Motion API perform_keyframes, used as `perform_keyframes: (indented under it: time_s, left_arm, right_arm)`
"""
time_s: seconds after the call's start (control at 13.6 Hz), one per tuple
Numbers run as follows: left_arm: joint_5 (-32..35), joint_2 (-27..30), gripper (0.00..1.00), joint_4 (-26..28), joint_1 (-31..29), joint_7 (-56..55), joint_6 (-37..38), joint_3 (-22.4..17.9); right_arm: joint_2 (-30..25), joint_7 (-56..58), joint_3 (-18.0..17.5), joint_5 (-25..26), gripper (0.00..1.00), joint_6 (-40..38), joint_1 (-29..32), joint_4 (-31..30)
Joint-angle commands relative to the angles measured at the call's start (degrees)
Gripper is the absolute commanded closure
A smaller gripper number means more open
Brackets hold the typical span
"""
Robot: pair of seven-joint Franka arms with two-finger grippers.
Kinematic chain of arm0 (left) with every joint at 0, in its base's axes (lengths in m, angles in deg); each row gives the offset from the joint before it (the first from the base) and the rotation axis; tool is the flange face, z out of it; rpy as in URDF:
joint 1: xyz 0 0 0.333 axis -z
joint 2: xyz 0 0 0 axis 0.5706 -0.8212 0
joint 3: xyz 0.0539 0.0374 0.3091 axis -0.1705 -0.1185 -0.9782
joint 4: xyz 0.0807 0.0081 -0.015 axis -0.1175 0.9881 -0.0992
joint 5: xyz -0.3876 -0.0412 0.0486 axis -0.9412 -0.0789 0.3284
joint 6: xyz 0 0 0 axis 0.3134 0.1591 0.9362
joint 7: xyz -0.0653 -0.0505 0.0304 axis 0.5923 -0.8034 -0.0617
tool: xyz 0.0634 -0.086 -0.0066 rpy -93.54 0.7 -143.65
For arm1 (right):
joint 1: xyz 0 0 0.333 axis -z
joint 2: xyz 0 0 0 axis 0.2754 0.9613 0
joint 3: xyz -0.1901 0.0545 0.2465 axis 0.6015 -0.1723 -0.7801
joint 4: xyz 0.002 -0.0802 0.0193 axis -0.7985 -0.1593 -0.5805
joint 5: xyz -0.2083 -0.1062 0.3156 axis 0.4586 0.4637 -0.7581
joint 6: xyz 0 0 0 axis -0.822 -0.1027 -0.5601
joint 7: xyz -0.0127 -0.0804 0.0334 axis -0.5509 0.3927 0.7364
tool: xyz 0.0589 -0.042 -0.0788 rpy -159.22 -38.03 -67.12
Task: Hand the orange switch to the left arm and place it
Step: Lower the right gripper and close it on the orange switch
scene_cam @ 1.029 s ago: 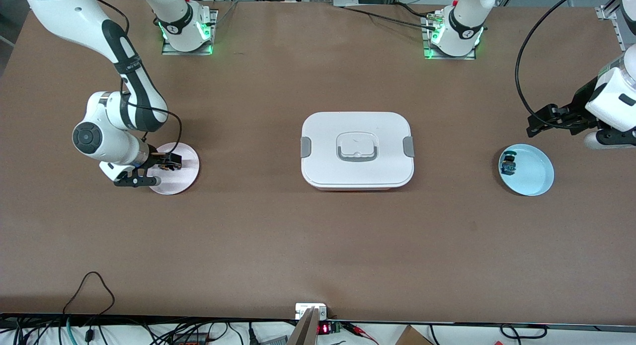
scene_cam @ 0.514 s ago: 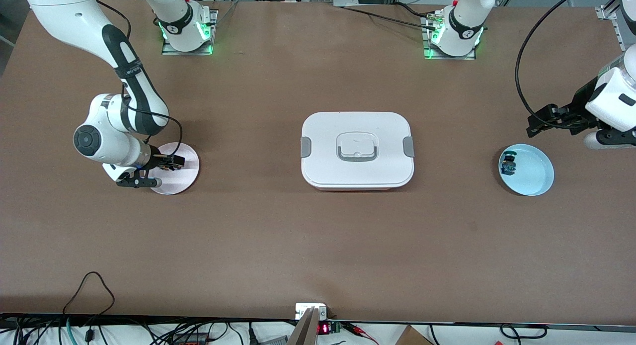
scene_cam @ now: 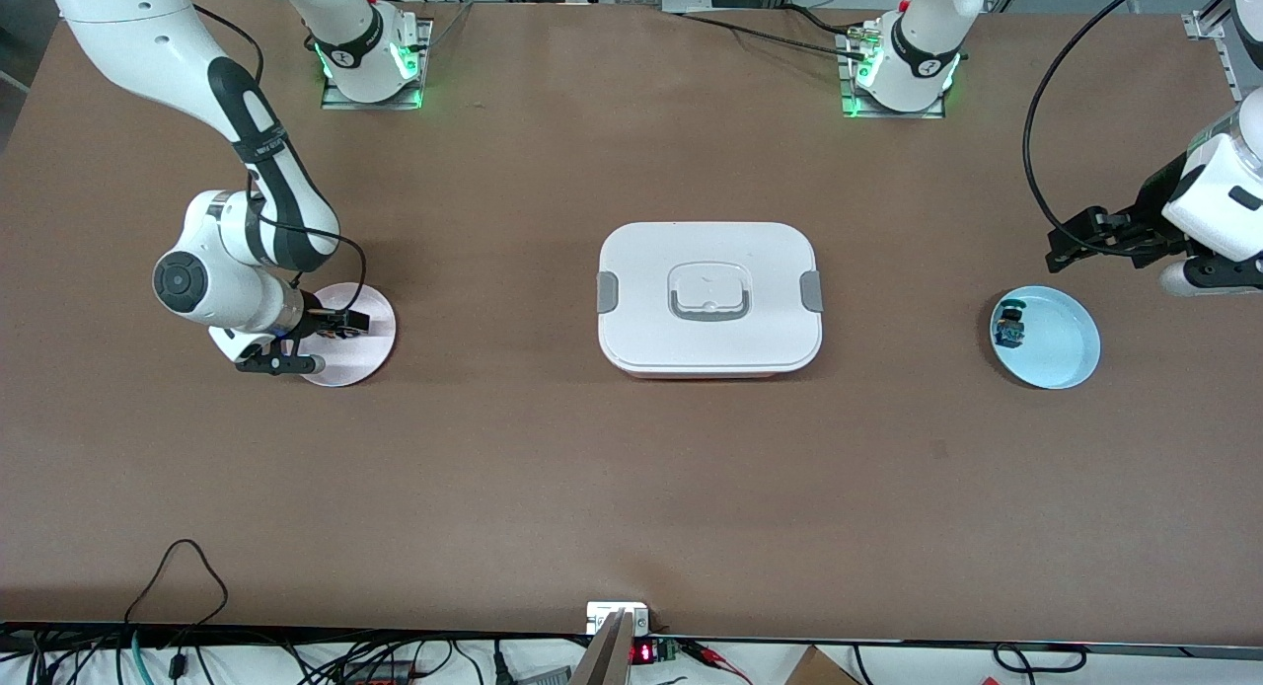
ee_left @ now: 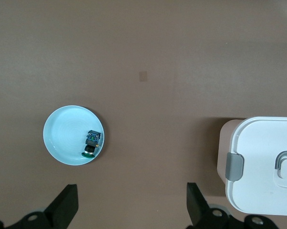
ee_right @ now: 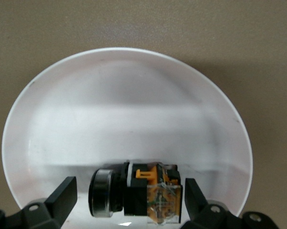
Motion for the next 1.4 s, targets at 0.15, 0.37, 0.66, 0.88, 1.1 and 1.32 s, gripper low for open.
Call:
perform_keyframes:
  time_s: [0.15, 0.37, 0.66, 0.88, 1.1, 1.32]
  left_arm:
    - [0.46, -0.90, 0.00, -1.89, -0.14, -0.81, 1.25, 0.40]
    - [0.46, -0.90, 0.00, -1.89, -0.14, -0.81, 1.25, 0.40]
    - [0.46, -0.90, 0.00, -1.89, -0.06, -0.72, 1.16, 0.40]
    - [0.46, -0.90, 0.00, -1.89, 0.12, -0.72, 1.16, 0.40]
    - [0.46, -0.90, 0.00, -1.89, 0.03, -0.72, 1.16, 0.49]
    - [0.46, -0.90, 0.00, -1.89, 0.03, -0.72, 1.16, 0.49]
  right_arm:
    - [0.33, 0.75, -0.14, -0.52, 0.00, 0.07, 0.01, 0.47]
    - [0.59, 0.67, -0.14, -0.52, 0.02, 0.07, 0.10, 0.47]
    - [0.77, 0.75, -0.14, -0.61, 0.06, 0.16, 0.36, 0.47]
    - [0.77, 1.98, -0.14, -0.52, 0.33, 0.07, 0.53, 0.56]
    - [0.68, 3.13, -0.14, -0.52, 0.67, 0.07, 0.62, 0.82]
    - [0.77, 3.30, -0.14, -0.52, 0.85, -0.11, 0.62, 1.17]
